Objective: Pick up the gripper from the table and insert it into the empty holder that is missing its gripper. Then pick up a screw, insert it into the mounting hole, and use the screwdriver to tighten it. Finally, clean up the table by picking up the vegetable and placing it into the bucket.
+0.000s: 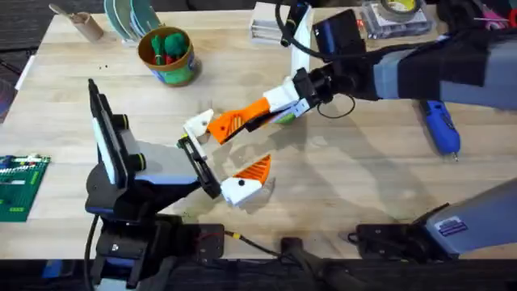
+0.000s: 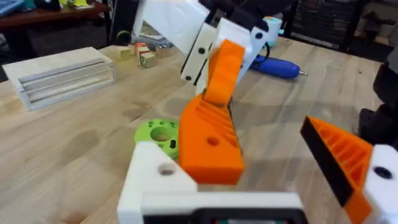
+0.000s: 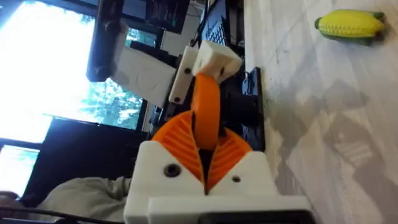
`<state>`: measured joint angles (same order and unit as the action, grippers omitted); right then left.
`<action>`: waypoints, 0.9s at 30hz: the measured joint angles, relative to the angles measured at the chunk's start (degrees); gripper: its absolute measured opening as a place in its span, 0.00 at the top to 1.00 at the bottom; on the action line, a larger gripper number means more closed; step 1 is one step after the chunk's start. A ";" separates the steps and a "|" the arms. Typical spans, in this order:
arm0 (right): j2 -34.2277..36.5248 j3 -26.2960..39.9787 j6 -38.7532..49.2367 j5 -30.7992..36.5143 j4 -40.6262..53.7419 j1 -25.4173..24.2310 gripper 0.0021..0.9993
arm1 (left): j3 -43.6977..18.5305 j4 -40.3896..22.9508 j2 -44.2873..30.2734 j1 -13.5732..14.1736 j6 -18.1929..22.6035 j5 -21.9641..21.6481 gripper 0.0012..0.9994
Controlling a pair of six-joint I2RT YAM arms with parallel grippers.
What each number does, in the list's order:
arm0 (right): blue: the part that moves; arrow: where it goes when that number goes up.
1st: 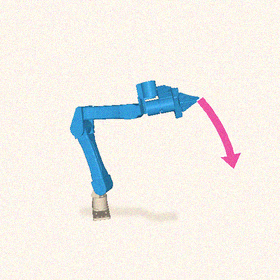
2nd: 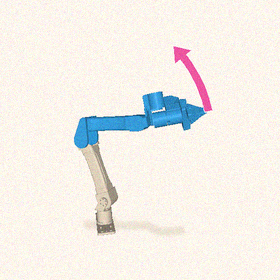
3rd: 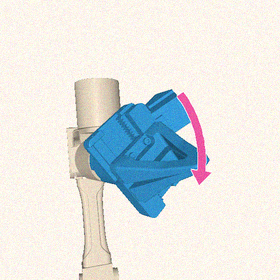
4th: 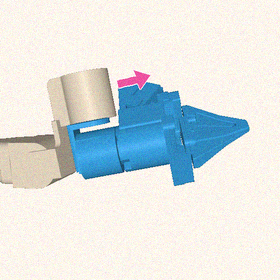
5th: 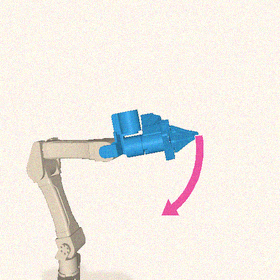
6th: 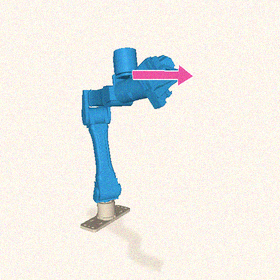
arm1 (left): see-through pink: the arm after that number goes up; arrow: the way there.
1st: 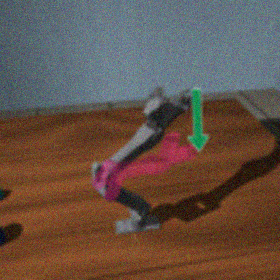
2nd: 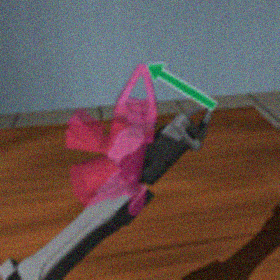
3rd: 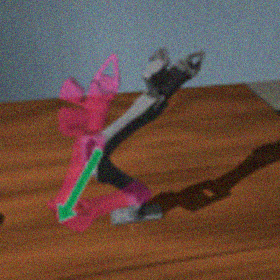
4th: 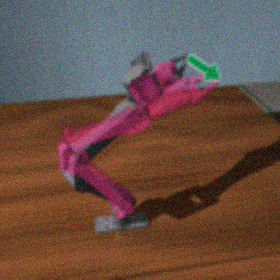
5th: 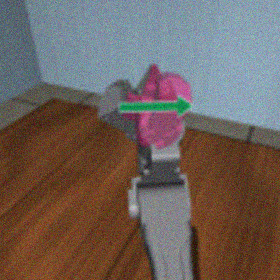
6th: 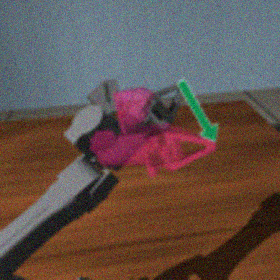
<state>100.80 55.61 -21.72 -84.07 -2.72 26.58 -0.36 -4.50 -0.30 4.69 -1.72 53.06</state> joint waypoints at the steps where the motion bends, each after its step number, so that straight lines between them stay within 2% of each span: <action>1: 1.46 0.00 -0.36 0.35 0.07 -0.29 0.99 | 0.00 0.01 0.01 0.00 0.00 0.10 0.01; 16: 1.59 0.02 -1.64 2.98 -0.83 -0.35 0.99 | 0.02 -0.02 0.01 -0.06 -0.09 -0.42 0.01; 27: 1.59 -0.02 -12.17 6.98 -12.58 1.64 0.99 | 0.00 0.22 0.01 -0.89 -0.06 -4.22 0.01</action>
<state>102.39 55.59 -33.89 -77.09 -15.30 28.22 -0.36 -4.27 -0.30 3.80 -1.78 48.83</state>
